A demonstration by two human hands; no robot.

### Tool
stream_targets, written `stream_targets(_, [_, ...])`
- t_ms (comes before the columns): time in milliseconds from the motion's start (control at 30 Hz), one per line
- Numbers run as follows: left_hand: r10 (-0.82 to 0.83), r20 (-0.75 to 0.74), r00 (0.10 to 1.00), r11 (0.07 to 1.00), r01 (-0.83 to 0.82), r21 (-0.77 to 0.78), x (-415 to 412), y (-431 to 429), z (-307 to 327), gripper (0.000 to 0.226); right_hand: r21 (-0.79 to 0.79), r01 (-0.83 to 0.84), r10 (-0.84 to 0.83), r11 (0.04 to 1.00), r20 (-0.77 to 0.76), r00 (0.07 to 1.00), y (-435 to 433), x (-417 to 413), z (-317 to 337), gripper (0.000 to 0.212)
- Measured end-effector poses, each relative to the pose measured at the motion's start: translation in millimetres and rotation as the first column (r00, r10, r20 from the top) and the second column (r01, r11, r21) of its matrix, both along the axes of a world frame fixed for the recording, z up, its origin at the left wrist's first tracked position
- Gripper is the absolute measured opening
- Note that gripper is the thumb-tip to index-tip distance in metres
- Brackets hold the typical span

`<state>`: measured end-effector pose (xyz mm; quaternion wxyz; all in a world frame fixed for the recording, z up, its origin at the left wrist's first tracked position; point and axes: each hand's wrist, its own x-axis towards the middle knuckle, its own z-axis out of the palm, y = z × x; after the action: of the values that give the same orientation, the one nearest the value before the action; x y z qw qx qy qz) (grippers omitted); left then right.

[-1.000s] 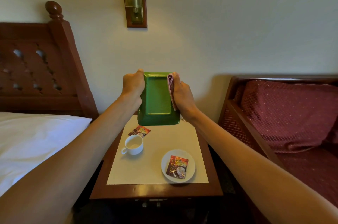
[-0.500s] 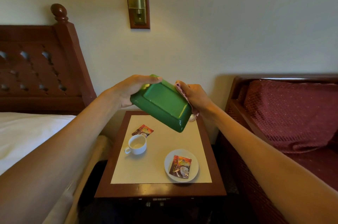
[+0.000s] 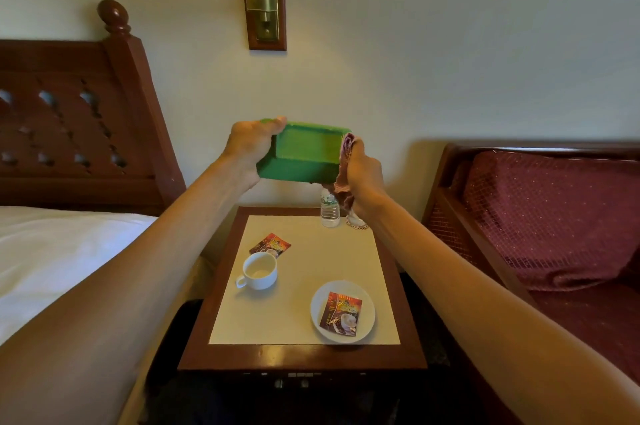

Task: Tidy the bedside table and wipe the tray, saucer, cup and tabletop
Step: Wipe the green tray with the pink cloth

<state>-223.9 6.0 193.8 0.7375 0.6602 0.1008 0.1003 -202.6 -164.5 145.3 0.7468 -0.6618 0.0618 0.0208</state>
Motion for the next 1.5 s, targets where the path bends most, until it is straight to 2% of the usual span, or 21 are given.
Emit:
stream_targets(100, [-0.155, -0.081, 0.985, 0.984, 0.161, 0.076, -8, 7, -5, 0.034, -0.112, 0.007, -0.006, 0.994, 0.003, 1.000, -9, 6, 1, 0.044])
stream_targets(133, [-0.153, -0.074, 0.985, 0.983, 0.160, 0.087, -8, 8, -8, 0.034, -0.125, -0.001, 0.001, 0.992, -0.002, 1.000, -9, 5, -2, 0.044])
stream_targets(200, [-0.050, -0.023, 0.998, 0.997, 0.051, 0.056, -7, 3, -11, 0.024, -0.131, -0.015, 0.016, 0.991, 0.004, 1.000, -5, 0, -9, 0.047])
stream_targets(267, [0.078, 0.008, 0.997, 0.997, -0.078, -0.016, -4, -1, -17, 0.019, -0.043, -0.056, 0.056, 0.998, -0.003, 0.998, -1, -5, -11, 0.047])
stream_targets(300, [0.081, 0.016, 0.997, 0.995, -0.080, -0.065, -3, 0, -22, 0.022, -0.014, -0.074, 0.074, 0.997, 0.003, 0.997, -3, -6, -8, 0.046])
stream_targets(367, [-0.078, 0.040, 0.996, 0.989, 0.082, -0.126, -6, 5, -31, 0.040, -0.096, -0.072, 0.077, 0.993, 0.045, 0.996, -14, -2, 0, 0.049])
stream_targets(433, [-0.294, 0.040, 0.955, 0.953, 0.296, -0.063, -10, 13, -36, 0.050, -0.245, -0.056, 0.085, 0.968, 0.110, 0.990, -28, 6, 6, 0.052])
stream_targets(533, [-0.571, -0.066, 0.818, 0.817, 0.574, 0.052, -19, 14, -28, 0.053, -0.346, -0.053, 0.113, 0.937, 0.155, 0.981, -37, 12, 16, 0.051])
stream_targets(600, [-0.666, -0.155, 0.729, 0.721, 0.683, 0.114, -21, 6, -23, 0.055, -0.383, -0.037, 0.105, 0.923, 0.157, 0.982, -35, 12, 20, 0.049])
stream_targets(633, [-0.671, -0.175, 0.720, 0.706, 0.693, 0.146, -22, 1, -22, 0.053, -0.387, -0.026, 0.094, 0.922, 0.159, 0.983, -33, 12, 21, 0.048])
stream_targets(700, [-0.607, -0.156, 0.779, 0.753, 0.626, 0.203, -22, -10, -21, 0.050, -0.327, 0.010, 0.042, 0.945, 0.153, 0.987, -28, 13, 19, 0.045])
stream_targets(767, [-0.473, -0.070, 0.878, 0.849, 0.475, 0.233, -21, -20, -18, 0.041, -0.239, 0.046, -0.017, 0.970, 0.124, 0.992, -21, 11, 13, 0.044])
stream_targets(867, [-0.226, 0.071, 0.972, 0.966, 0.214, 0.149, -16, -32, -16, 0.024, -0.126, 0.006, 0.001, 0.992, 0.057, 0.998, -4, 2, 1, 0.060])
stream_targets(967, [-0.091, 0.067, 0.994, 0.989, 0.083, 0.124, -12, -33, -20, 0.023, -0.192, -0.046, 0.059, 0.980, 0.062, 0.996, 2, -7, -3, 0.066])
stream_targets(1033, [-0.130, 0.008, 0.992, 0.978, 0.126, 0.165, -15, -29, -24, 0.022, -0.208, -0.027, 0.048, 0.978, 0.095, 0.994, -3, -6, 1, 0.063])
stream_targets(1133, [-0.231, -0.030, 0.973, 0.943, 0.231, 0.241, -20, -28, -30, 0.026, -0.123, 0.026, -0.014, 0.992, 0.104, 0.994, -7, 0, 4, 0.056])
stream_targets(1300, [-0.015, 0.069, 0.997, 0.997, 0.010, 0.075, -10, -37, -24, 0.021, -0.148, -0.089, 0.096, 0.985, 0.044, 0.994, 3, -10, -5, 0.067])
stream_targets(1367, [0.018, 0.066, 0.998, 0.999, -0.021, 0.043, -7, -38, -22, 0.018, -0.195, -0.109, 0.119, 0.975, 0.041, 0.992, 2, -11, -5, 0.068])
stream_targets(1500, [-0.220, -0.019, 0.975, 0.974, 0.221, 0.054, -16, -32, -24, 0.018, -0.187, -0.069, 0.081, 0.980, 0.055, 0.995, -11, -1, 8, 0.063])
